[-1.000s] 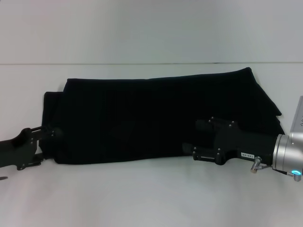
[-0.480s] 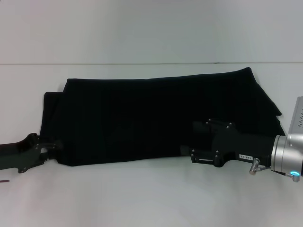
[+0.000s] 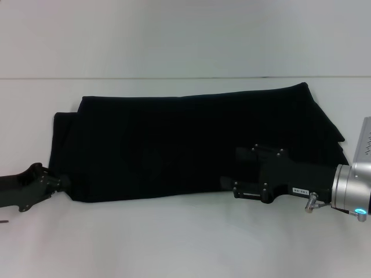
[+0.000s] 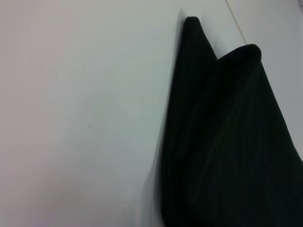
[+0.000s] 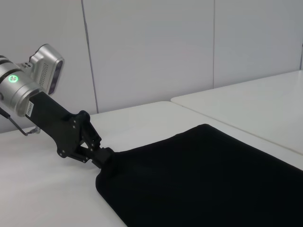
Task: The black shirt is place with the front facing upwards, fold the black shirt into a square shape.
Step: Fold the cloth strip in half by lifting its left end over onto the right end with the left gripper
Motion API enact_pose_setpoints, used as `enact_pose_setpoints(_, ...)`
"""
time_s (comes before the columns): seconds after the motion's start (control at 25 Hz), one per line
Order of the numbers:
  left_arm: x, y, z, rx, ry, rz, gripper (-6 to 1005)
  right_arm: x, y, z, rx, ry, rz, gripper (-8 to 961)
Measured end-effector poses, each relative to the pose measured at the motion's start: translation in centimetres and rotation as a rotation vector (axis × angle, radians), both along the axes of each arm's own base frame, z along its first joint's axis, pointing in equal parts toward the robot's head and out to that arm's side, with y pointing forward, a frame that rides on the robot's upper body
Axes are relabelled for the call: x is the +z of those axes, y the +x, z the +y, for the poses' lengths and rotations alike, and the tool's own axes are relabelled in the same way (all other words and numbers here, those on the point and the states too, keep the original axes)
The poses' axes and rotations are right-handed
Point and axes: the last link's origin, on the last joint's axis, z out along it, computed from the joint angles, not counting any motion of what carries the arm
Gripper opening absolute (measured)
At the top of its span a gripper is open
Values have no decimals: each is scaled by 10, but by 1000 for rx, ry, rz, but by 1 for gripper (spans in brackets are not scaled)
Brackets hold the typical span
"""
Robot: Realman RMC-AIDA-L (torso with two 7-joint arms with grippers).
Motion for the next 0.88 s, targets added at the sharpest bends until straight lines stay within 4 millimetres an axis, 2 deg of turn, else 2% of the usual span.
enact_pose_setpoints(0.32, 6, -3, -4, -4, 5, -4, 94, 0, 0, 0, -4, 3, 4, 836)
enact_pose_setpoints(0.68, 19, -14, -24, 8, 23, -25, 93, 2, 2, 1, -13, 14, 3, 836)
enact_pose_setpoints(0.88, 26, -17, -29, -2, 42, -25, 84, 4, 1, 3, -15, 25, 11, 836)
